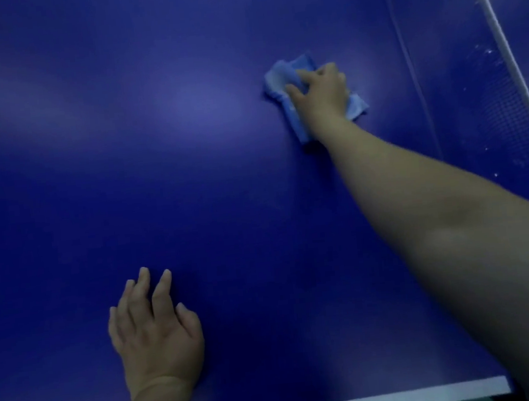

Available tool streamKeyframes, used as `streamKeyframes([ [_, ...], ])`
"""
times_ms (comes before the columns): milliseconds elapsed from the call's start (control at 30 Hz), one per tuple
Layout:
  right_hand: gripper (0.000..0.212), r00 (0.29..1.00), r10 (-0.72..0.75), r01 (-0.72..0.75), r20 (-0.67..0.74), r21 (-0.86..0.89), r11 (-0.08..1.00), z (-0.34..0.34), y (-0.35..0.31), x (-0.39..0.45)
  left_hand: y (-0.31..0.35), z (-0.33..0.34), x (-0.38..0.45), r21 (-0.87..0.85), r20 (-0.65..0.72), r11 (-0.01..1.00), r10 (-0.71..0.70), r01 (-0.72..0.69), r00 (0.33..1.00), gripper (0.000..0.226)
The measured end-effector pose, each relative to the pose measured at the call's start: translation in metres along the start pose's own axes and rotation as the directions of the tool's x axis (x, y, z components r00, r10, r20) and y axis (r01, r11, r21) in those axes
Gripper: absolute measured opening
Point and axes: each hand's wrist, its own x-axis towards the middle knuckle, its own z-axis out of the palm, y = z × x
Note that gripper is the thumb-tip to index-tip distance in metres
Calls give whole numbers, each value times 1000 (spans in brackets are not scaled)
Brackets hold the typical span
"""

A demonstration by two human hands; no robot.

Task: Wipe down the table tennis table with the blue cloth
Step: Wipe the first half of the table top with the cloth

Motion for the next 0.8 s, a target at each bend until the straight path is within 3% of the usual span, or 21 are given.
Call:
streamKeyframes([
  [67,38,978,-194,192,80,35,981,8,-33,-38,1,-1,-1,3,-6,1000,2,-2,1000,58],
  [167,32,839,-527,490,133,236,839,3,-50,-150,2,-2,-1,-13,-12,1000,-8,8,1000,58],
  [267,33,709,-687,602,157,372,706,-24,-15,-235,1,-1,-1,-26,-33,1000,5,-5,999,57],
  [333,34,727,-670,596,149,347,724,-34,19,-232,0,-1,-1,-25,-42,1000,14,-15,999,57],
  [367,33,778,-615,563,126,295,772,-36,32,-216,0,0,-1,-22,-40,1000,16,-17,999,57],
  [467,32,955,-296,296,-11,107,949,-29,44,-145,-2,1,-1,-26,-41,999,21,-22,999,57],
  [567,33,996,-89,90,-29,48,995,-15,13,-102,-3,1,-1,-32,-42,999,35,-36,999,56],
  [667,33,961,-271,264,47,123,957,-7,-28,-146,-3,0,-1,-49,-43,998,35,-37,998,57],
  [733,33,869,-489,462,75,232,856,-13,-35,-221,-3,-1,-2,-65,-38,997,30,-32,999,56],
  [800,36,793,-594,534,132,318,783,-32,-17,-282,-4,-1,-2,-81,-41,996,39,-42,998,53],
])
